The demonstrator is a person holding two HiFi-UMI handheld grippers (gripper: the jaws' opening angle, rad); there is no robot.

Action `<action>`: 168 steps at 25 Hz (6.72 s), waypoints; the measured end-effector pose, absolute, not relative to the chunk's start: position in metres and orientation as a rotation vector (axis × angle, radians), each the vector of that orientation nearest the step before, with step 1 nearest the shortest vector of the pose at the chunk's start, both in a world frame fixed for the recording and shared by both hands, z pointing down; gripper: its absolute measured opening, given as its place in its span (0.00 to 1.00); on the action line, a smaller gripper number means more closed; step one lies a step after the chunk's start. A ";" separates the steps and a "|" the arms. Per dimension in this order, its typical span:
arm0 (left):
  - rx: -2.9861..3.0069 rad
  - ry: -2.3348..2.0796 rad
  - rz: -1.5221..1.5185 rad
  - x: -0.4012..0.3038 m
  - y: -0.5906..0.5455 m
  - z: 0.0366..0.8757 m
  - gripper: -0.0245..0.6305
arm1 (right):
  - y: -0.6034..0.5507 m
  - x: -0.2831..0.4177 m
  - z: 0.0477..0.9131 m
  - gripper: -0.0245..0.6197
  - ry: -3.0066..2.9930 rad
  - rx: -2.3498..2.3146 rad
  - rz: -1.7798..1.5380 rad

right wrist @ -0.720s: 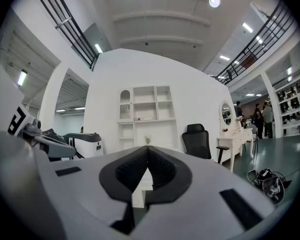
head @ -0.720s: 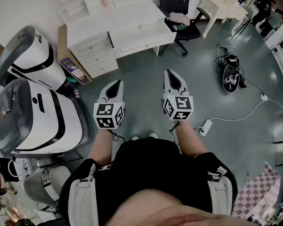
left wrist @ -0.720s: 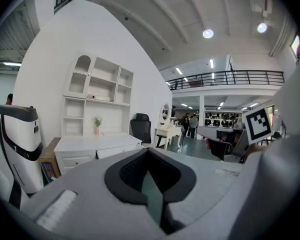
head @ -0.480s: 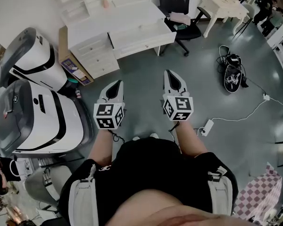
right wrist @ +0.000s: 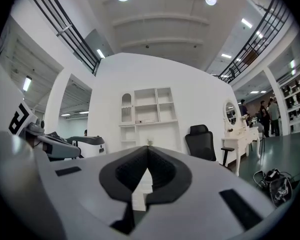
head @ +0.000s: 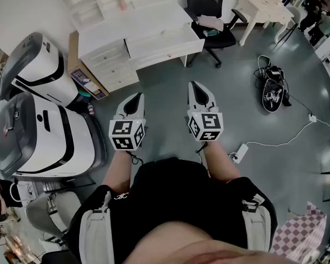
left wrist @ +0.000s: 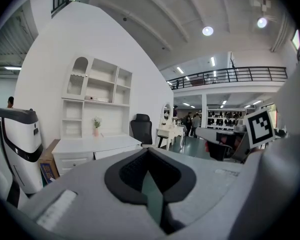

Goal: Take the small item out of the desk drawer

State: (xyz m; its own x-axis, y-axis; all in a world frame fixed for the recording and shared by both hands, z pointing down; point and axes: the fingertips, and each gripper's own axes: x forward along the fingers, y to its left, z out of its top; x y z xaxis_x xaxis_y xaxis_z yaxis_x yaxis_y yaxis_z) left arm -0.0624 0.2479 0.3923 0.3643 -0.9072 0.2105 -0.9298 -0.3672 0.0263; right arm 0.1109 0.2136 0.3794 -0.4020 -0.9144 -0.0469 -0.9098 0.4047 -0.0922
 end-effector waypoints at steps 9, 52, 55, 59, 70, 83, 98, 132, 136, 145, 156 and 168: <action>2.457 -1.742 0.241 -0.030 0.237 0.395 0.06 | 0.196 0.140 0.386 0.03 2.595 -1.612 -0.052; 2.520 -1.622 0.186 -0.138 -0.188 0.396 0.06 | -0.219 0.028 0.382 0.03 2.588 -1.717 -0.058; 2.525 -1.592 0.212 -0.143 -0.219 0.403 0.06 | -0.249 0.022 0.390 0.03 2.577 -1.733 -0.102; 2.496 -1.584 0.233 -0.148 -0.254 0.413 0.06 | -0.283 0.018 0.405 0.03 2.585 -1.740 -0.161; 2.398 -1.719 0.255 -0.146 -0.327 0.415 0.06 | -0.386 0.031 0.422 0.03 2.624 -1.678 -0.235; 2.304 -1.828 0.290 -0.145 -0.377 0.420 0.06 | -0.480 0.020 0.498 0.34 2.816 -1.733 -0.524; 2.049 -1.974 0.351 -0.177 -0.380 0.453 0.06 | -0.513 -0.009 0.628 0.34 2.992 -1.672 -0.935; 1.524 -2.192 0.420 -0.213 -0.307 0.495 0.06 | -0.586 -0.017 0.826 0.37 2.967 -1.868 -1.340; 1.488 -2.176 0.421 -0.216 -0.297 0.504 0.06 | -0.594 -0.021 0.838 0.37 2.933 -1.898 -1.382; 1.464 -2.180 0.429 -0.218 -0.289 0.511 0.06 | -0.600 -0.024 0.857 0.37 2.877 -1.903 -1.495; 1.492 -2.196 0.412 -0.227 -0.272 0.501 0.06 | -0.573 -0.030 0.844 0.25 3.044 -1.766 -1.506; 1.673 -2.156 0.318 -0.235 -0.273 0.478 0.06 | -0.506 -0.045 0.782 0.23 3.478 -1.096 -1.311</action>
State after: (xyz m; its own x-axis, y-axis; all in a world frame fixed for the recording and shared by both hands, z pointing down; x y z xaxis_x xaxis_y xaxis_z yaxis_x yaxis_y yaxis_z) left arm -0.2349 -0.2734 0.4784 -0.2100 -0.8746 0.4370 -0.9635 0.2610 0.0595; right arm -0.0454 -0.5060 0.7817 -0.6036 -0.2159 0.7675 -0.6687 0.6613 -0.3399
